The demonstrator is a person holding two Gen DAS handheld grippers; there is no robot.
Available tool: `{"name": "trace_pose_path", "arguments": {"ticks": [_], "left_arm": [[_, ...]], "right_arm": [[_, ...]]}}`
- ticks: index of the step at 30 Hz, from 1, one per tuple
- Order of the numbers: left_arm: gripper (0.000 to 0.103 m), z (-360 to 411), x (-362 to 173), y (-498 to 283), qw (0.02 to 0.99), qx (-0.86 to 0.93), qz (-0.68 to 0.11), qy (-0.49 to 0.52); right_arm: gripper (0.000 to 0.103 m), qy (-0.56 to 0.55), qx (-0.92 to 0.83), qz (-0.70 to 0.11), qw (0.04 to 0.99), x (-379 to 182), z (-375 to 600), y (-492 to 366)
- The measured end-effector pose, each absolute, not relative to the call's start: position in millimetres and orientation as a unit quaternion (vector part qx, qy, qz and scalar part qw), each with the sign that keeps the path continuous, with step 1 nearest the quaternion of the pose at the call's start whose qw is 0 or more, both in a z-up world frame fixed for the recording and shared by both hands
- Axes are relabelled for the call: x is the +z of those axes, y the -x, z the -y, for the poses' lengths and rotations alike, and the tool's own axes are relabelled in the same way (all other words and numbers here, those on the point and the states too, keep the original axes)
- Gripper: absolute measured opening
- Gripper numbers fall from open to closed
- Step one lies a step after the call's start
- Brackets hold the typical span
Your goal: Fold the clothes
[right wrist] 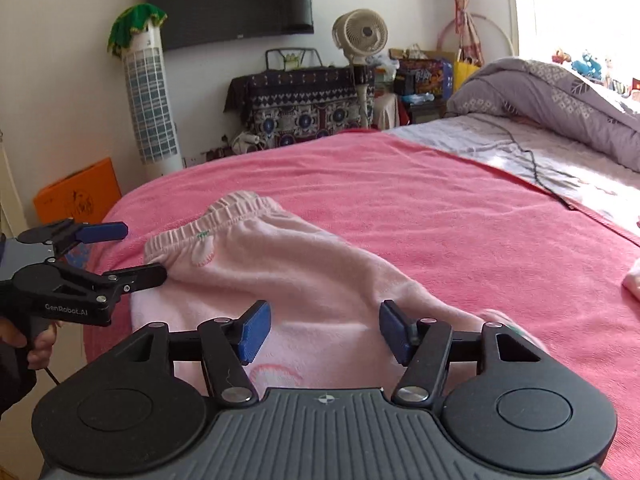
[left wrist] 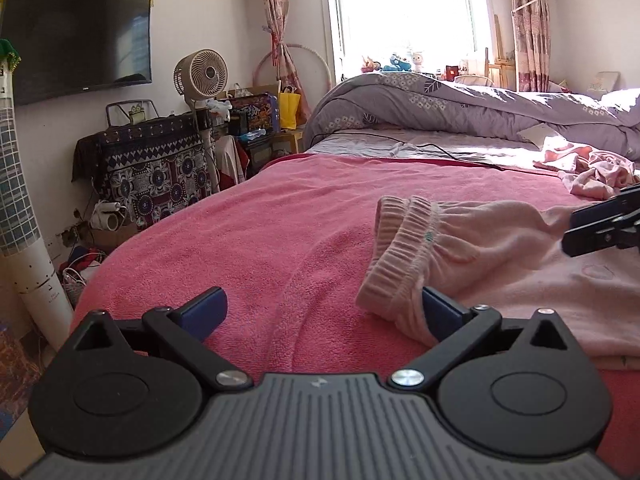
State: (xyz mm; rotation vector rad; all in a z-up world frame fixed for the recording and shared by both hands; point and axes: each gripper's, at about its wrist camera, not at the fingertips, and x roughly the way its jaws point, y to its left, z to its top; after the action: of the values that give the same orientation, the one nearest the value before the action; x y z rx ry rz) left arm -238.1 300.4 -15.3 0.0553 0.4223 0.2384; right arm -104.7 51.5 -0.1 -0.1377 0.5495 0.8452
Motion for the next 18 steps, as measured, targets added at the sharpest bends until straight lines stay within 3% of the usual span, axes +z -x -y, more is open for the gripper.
{"name": "trace_pose_path", "arguments": {"ticks": [3,6,9,13,15,16,18], "left_arm": [[0.103,-302,6,249,0.963,0.191,-0.180,-0.057],[0.100,-308,34,249,0.958,0.247,-0.135,-0.055],[0.099,-302,53,233,0.981,0.155,-0.114,0.002],[0.100,-271,41,181,0.987,0.062,-0.148,0.008],[0.100,-254,15,148,0.977,0.074,-0.199,-0.022],[0.099,-250,1,136,0.970,0.093,-0.222,-0.043],[0.099,-254,-25,129,0.963,0.118,-0.238,-0.055]], "right_arm": [[0.068,0.030,0.374,-0.250,0.892,12,3,109],[0.068,-0.039,0.310,-0.294,0.903,23,47,78],[0.068,-0.122,0.302,-0.329,0.886,16,69,40],[0.068,-0.104,0.334,-0.356,0.867,-1,35,21],[0.058,-0.101,0.343,-0.384,0.851,-13,13,15],[0.042,-0.099,0.341,-0.395,0.848,-18,2,15],[0.029,-0.099,0.327,-0.381,0.859,-19,0,19]]}}
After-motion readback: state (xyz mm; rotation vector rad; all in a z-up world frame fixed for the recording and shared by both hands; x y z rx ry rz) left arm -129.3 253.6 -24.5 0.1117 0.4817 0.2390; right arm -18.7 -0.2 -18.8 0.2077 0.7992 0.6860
